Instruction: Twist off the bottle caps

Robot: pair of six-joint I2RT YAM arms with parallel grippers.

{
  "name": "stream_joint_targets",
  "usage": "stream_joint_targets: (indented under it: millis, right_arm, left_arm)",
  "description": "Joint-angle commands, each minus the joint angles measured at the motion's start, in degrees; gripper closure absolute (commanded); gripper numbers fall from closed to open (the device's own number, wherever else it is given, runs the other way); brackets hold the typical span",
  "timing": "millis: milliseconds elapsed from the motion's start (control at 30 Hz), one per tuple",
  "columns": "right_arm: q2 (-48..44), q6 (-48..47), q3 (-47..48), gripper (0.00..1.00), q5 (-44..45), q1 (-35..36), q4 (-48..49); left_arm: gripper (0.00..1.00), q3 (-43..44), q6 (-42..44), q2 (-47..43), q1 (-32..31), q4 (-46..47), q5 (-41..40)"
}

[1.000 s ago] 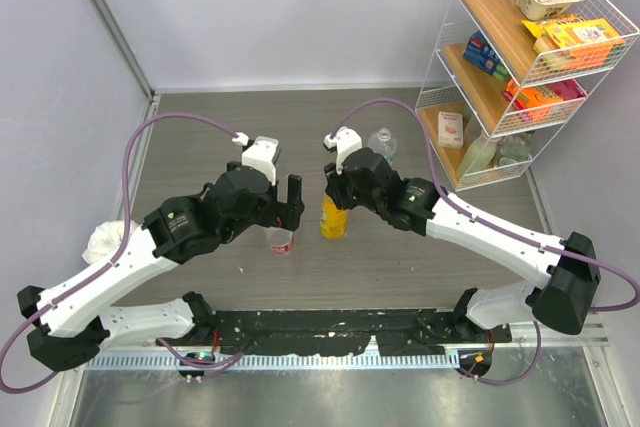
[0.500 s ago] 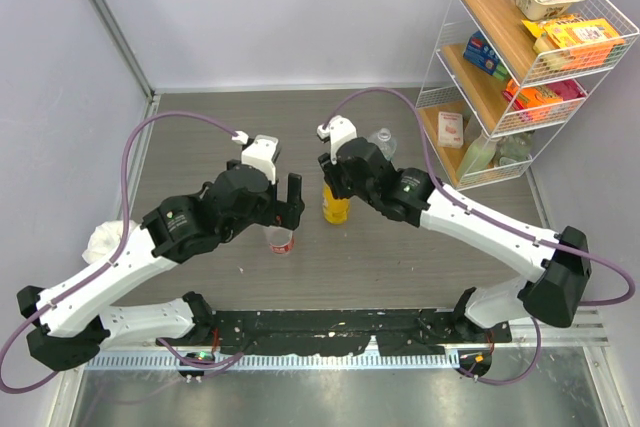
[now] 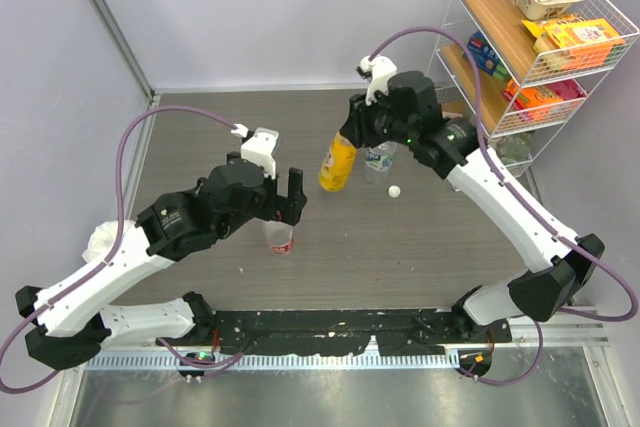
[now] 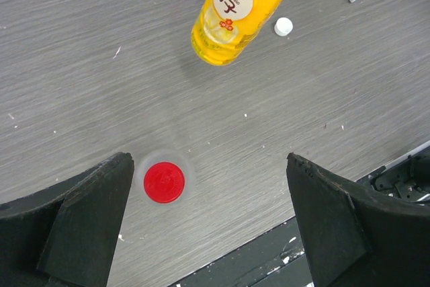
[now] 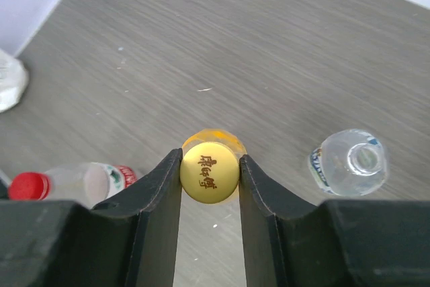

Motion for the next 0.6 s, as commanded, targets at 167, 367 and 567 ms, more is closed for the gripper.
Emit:
stream_joint_targets:
  millis: [167,367,567]
  right_arm:
    - [-5.57,6.83,0.36,0.99,-35.57,-10.59,0.0]
    - [-8.91,9.9,-2.1,0.99,-46.21,-12.35,3.17]
    - [-10.05,12.54,-2.28,0.98,-53.25,-13.5,5.19]
  left_arm:
    - [0.0,4.18,3.7,1.68,-0.14,6.12,6.11]
    - [0.0,4.62,4.24,3.44,-0.23,8.41,11.57]
    - [0.0,1.21,3.53,2.48,-0.23,10.61,14.91]
